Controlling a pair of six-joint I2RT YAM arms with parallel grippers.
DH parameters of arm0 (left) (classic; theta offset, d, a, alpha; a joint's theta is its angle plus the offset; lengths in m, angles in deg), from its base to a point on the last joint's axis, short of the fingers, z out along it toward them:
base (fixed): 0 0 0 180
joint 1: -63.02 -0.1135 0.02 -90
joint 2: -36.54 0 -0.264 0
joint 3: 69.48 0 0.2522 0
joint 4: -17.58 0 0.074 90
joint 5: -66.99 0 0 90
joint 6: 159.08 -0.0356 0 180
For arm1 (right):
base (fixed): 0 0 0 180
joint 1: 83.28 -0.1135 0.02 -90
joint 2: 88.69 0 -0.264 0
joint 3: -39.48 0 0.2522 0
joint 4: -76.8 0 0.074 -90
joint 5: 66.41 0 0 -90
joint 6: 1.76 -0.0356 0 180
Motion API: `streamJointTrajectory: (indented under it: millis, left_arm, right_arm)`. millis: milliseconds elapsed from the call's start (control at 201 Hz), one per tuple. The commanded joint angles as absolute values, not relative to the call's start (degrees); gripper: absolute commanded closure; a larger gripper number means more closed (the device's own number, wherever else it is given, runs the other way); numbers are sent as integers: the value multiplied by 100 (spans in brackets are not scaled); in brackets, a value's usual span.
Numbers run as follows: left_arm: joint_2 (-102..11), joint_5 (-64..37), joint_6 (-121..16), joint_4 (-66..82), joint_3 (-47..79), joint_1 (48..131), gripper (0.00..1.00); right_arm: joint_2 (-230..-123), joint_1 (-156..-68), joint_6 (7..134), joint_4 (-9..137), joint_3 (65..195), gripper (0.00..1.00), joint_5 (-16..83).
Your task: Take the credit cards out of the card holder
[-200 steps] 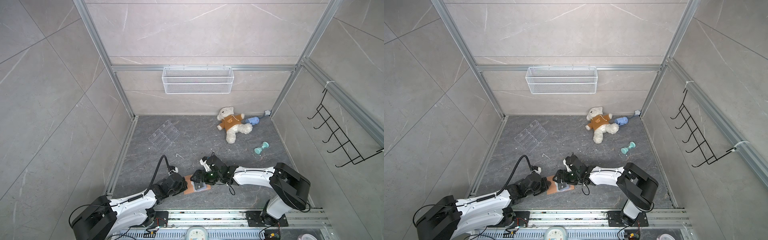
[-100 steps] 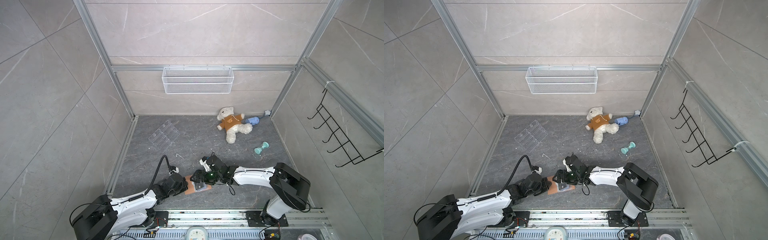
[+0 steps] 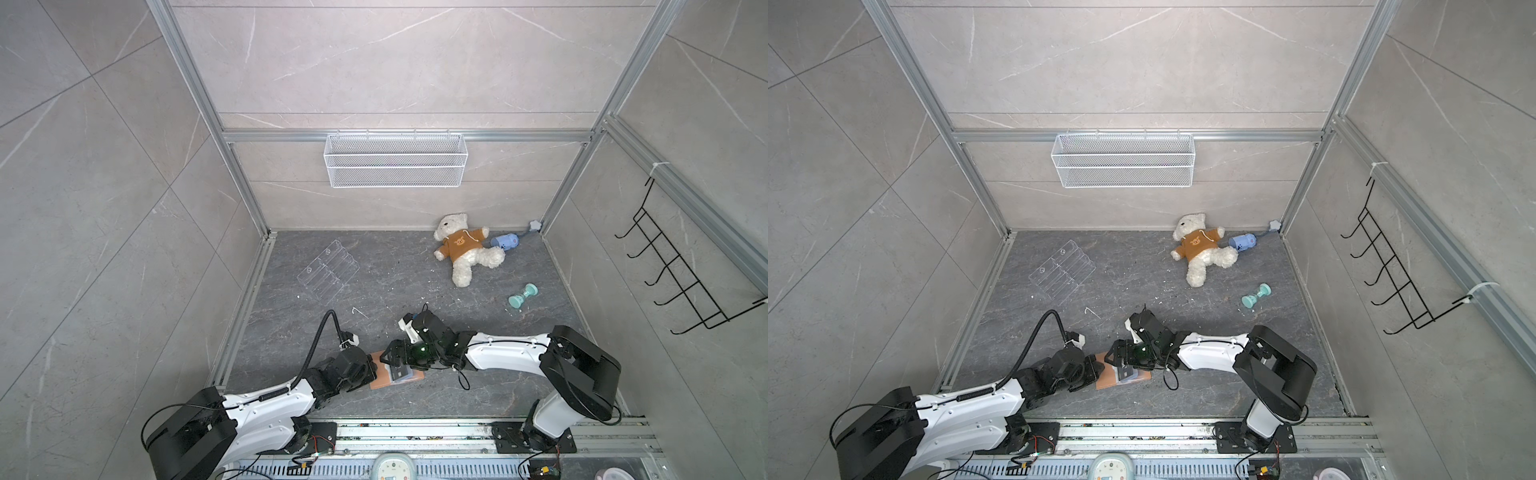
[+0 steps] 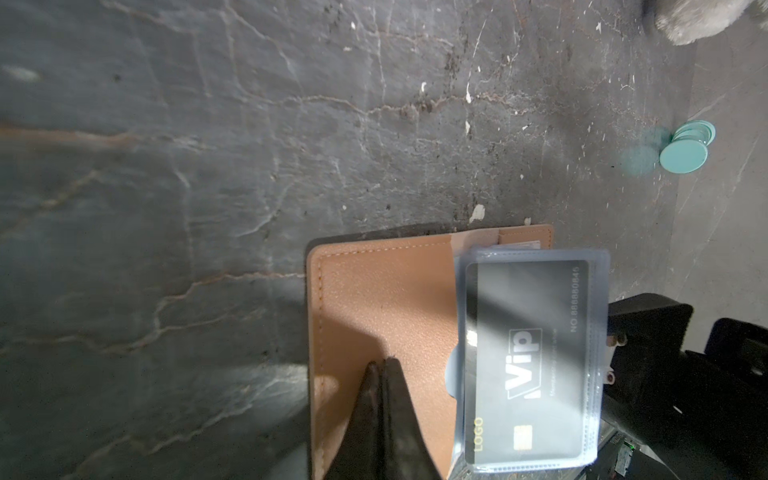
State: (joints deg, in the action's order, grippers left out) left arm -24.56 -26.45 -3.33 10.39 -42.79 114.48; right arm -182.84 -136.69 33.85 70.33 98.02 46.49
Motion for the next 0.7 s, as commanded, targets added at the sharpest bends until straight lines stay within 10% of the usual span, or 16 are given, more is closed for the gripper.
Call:
streamJointTrajectory:
  millis: [0, 692]
  left_arm:
    - [-2571, -2622, -432, 848, -4201, 11489, 100]
    - [-2685, -2621, -409, 926, -4210, 11507, 100]
  right_arm:
    - [-18078, -13705, 3569, 6521, 10014, 13, 4392]
    - [-18180, -13881, 4305, 4632, 10520, 12, 2933]
